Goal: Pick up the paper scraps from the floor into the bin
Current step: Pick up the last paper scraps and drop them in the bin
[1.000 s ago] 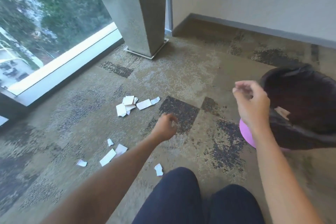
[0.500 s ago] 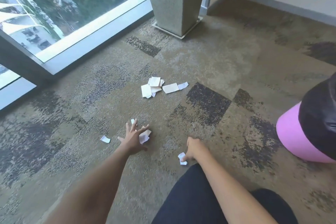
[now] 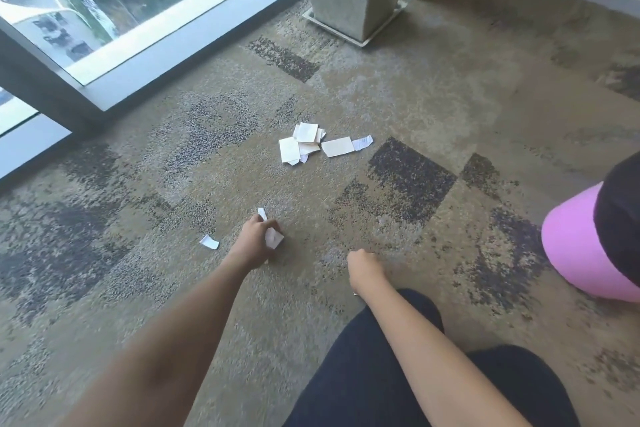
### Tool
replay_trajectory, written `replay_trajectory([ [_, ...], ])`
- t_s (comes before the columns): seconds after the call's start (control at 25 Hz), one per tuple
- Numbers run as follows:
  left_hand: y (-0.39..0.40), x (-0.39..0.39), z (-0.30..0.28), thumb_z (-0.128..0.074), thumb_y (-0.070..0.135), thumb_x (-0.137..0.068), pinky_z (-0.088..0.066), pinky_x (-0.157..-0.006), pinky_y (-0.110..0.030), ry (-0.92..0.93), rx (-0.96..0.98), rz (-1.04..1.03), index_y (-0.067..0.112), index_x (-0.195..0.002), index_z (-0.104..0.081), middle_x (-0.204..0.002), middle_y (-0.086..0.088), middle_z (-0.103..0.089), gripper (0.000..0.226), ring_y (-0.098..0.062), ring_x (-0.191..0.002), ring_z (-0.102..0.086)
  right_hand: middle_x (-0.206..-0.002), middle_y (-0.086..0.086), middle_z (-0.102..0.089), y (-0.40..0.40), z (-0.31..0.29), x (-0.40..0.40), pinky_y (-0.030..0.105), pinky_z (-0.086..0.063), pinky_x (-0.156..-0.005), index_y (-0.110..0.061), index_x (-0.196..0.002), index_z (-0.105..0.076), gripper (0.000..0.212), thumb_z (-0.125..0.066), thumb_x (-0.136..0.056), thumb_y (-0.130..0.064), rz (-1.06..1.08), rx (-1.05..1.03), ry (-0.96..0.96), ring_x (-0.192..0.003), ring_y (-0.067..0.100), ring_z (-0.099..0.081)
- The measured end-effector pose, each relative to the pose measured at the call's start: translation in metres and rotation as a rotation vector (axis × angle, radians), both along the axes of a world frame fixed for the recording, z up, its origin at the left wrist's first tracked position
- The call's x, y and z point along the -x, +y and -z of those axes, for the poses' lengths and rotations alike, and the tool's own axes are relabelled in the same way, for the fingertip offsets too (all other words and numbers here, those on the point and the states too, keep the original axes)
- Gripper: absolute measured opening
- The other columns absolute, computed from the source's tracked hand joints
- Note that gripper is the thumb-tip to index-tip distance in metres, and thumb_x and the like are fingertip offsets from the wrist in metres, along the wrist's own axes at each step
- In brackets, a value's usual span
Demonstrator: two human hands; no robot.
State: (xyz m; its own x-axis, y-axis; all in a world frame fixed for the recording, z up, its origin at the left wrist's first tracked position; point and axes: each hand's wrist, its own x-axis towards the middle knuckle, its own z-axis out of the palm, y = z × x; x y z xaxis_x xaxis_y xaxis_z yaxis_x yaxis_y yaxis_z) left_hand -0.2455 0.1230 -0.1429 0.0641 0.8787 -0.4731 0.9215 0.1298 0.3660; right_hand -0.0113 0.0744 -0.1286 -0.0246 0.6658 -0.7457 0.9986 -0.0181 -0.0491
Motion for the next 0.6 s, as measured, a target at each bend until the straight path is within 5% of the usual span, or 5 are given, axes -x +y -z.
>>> replay_trajectory([
  [0.2,0.008,-0.005,-0.008,-0.075,-0.002,-0.074,-0.059,-0.064,-0.03,-0.088,0.178,-0.214,0.016,-0.081,-0.07,-0.085,0.0,-0.059,0.019,-0.012,-0.075,-0.067,-0.101,0.012,-0.074,0.005,-0.006,0.002,0.028,-0.045,-0.067,-0.016,-0.098,-0.077,0.019,-0.06,-0.091,-0.01,0.395,0.138,0.438,-0.081,0.021,-0.064],
  [0.32,0.006,-0.006,-0.012,-0.077,0.004,-0.077,-0.048,-0.051,-0.019,-0.203,0.222,-0.363,0.014,-0.072,-0.069,-0.075,-0.003,-0.066,0.014,-0.008,-0.059,-0.06,-0.086,0.007,-0.072,0.013,-0.011,0.013,0.025,-0.043,-0.062,-0.019,-0.088,-0.076,0.023,-0.054,-0.095,-0.014,0.631,0.115,0.667,-0.068,0.017,-0.058],
  [0.4,0.002,-0.013,-0.02,-0.075,0.0,-0.079,-0.053,-0.059,-0.023,-0.418,0.302,-0.503,0.006,-0.078,-0.069,-0.085,-0.01,-0.068,0.009,-0.016,-0.071,-0.064,-0.091,0.007,-0.068,0.019,-0.01,0.024,0.024,-0.047,-0.063,-0.015,-0.097,-0.073,0.024,-0.049,-0.097,-0.014,0.737,0.097,0.698,-0.072,0.016,-0.059],
  [0.52,-0.002,-0.034,-0.037,-0.071,-0.002,-0.079,-0.059,-0.07,-0.028,-0.938,0.505,-0.668,0.005,-0.08,-0.066,-0.089,-0.011,-0.072,0.009,-0.021,-0.082,-0.069,-0.106,0.011,-0.058,0.024,-0.004,0.032,0.044,-0.053,-0.095,-0.006,-0.112,-0.062,0.033,-0.036,-0.105,-0.026,0.999,0.054,0.645,-0.1,0.028,-0.061],
  [0.6,0.0,-0.051,-0.045,-0.071,-0.001,-0.08,-0.057,-0.069,-0.027,-1.127,0.57,-0.697,0.009,-0.082,-0.065,-0.087,-0.009,-0.072,0.012,-0.02,-0.081,-0.07,-0.114,0.014,-0.06,0.025,0.0,0.03,0.043,-0.055,-0.089,-0.004,-0.121,-0.057,0.044,-0.029,-0.107,-0.036,1.233,0.131,0.807,-0.104,0.029,-0.06],
])
